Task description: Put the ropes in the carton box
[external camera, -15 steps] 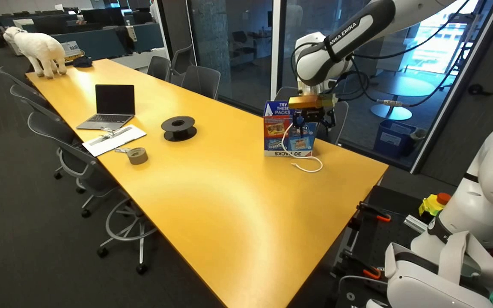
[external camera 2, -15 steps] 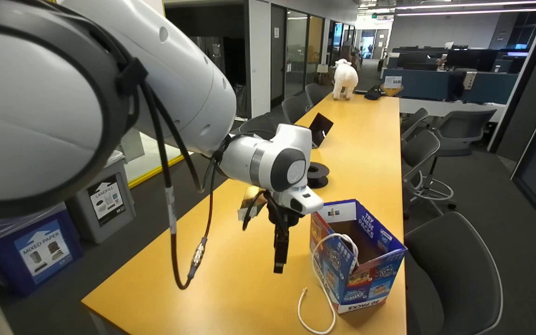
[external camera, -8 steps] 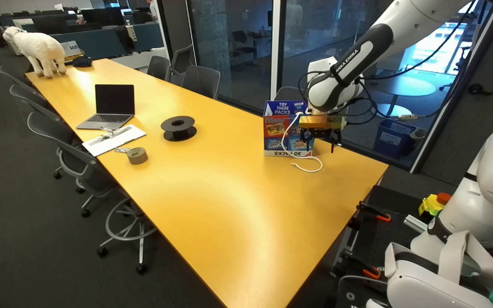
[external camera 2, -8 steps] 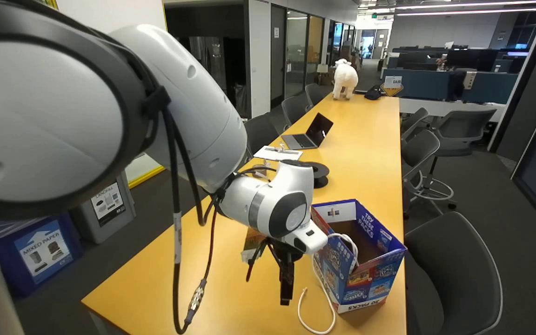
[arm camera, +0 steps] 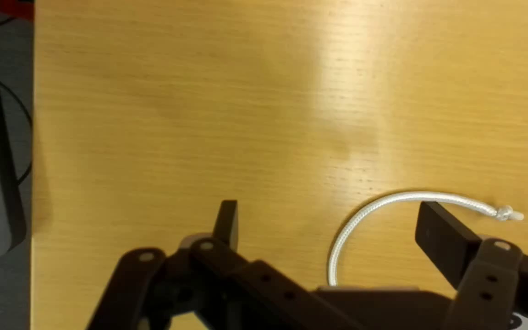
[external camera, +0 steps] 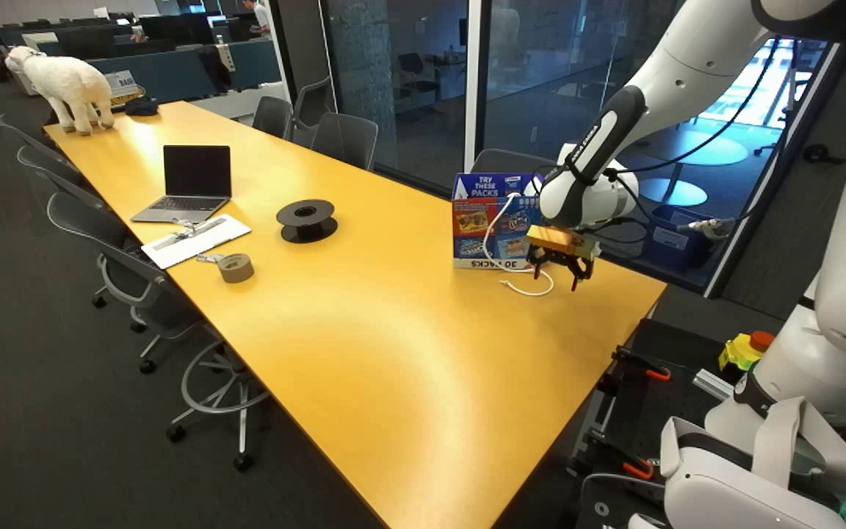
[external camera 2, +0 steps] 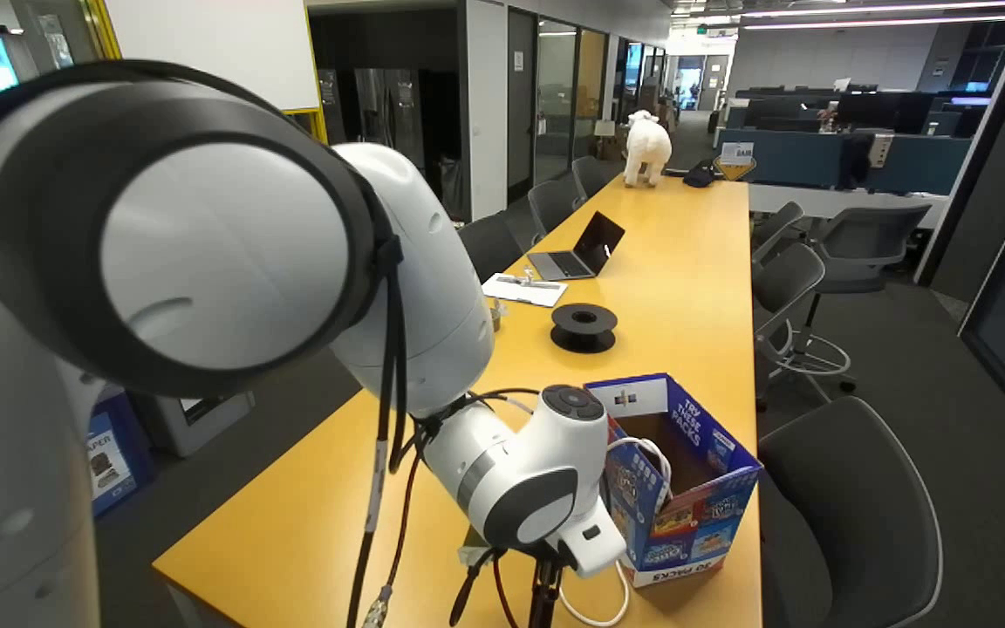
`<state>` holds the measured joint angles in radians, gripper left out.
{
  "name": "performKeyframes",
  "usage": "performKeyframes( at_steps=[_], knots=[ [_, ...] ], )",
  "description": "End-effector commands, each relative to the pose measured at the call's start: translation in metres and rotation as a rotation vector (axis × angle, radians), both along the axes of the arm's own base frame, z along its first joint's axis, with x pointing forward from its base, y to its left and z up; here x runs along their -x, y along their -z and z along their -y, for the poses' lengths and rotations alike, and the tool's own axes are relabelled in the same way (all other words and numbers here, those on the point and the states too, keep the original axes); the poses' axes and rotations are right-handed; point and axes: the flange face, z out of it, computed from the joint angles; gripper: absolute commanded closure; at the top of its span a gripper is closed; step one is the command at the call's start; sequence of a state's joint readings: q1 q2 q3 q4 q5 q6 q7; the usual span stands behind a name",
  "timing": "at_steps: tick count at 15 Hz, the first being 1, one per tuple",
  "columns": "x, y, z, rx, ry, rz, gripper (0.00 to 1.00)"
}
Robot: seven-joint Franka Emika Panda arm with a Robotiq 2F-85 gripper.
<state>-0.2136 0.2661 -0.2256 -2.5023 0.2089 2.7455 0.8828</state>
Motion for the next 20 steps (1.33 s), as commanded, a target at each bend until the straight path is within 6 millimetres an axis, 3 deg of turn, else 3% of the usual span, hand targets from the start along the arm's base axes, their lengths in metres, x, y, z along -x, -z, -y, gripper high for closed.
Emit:
performKeyframes(
  at_steps=[1, 9, 20],
  knots=[
    [0.001, 0.021, 0.01, -0.002, 0.047, 0.069, 0.0],
    [-0.027, 0.052, 0.006, 0.102, 0.016, 0.067, 0.0],
    [-0.04, 0.058, 0.039, 0.136, 0.034, -0.032, 0.0]
  ],
)
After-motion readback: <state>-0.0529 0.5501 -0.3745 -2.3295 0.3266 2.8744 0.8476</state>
